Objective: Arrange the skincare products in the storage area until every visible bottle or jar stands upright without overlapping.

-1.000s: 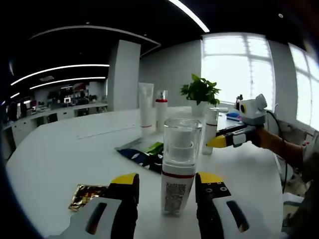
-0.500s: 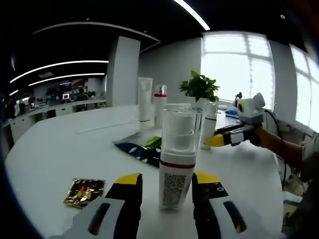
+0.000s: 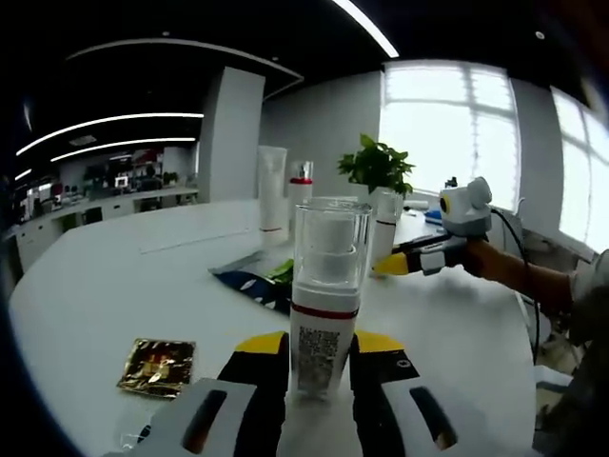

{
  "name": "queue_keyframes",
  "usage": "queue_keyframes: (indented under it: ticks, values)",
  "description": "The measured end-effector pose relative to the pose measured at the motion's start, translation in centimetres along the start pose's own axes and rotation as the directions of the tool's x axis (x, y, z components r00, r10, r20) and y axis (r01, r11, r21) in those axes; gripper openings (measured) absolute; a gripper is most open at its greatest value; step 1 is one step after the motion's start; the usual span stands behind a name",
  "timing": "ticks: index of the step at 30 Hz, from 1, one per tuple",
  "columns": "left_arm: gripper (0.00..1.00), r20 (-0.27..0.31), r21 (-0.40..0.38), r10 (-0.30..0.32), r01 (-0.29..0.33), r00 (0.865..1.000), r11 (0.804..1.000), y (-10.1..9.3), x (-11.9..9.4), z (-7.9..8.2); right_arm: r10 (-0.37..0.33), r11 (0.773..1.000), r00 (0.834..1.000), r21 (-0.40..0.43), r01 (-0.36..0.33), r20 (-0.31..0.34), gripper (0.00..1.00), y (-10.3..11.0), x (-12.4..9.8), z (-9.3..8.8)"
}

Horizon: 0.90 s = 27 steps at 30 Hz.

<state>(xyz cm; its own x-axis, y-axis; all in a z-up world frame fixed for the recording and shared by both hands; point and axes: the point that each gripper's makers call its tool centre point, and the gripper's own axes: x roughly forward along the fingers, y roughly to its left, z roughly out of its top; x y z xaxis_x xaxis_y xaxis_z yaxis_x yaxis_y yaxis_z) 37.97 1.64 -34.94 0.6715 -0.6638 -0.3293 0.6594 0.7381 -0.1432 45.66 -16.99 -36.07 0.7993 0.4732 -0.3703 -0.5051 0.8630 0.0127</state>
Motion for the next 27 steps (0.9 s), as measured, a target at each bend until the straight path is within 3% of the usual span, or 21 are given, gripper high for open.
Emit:
queue_keyframes:
  ticks: [16,22,27]
  values:
    - [0.24,0.015,0.019,0.002,-0.002,1.0,1.0,-0.2,0.0,-0.4,-0.183,0.982,0.983,0.047,0.182,0.026,0.19,-6.5,5.7,2.4]
    - [0.24,0.016,0.017,0.002,-0.002,1.0,1.0,-0.5,-0.2,-0.5,-0.221,0.974,0.975,0.059,0.219,0.031,0.19,-7.3,6.9,3.0]
    - [0.24,0.013,0.017,0.001,-0.001,1.0,1.0,0.5,0.0,-0.3,-0.265,0.962,0.963,0.078,0.261,0.048,0.19,-8.1,7.8,3.4]
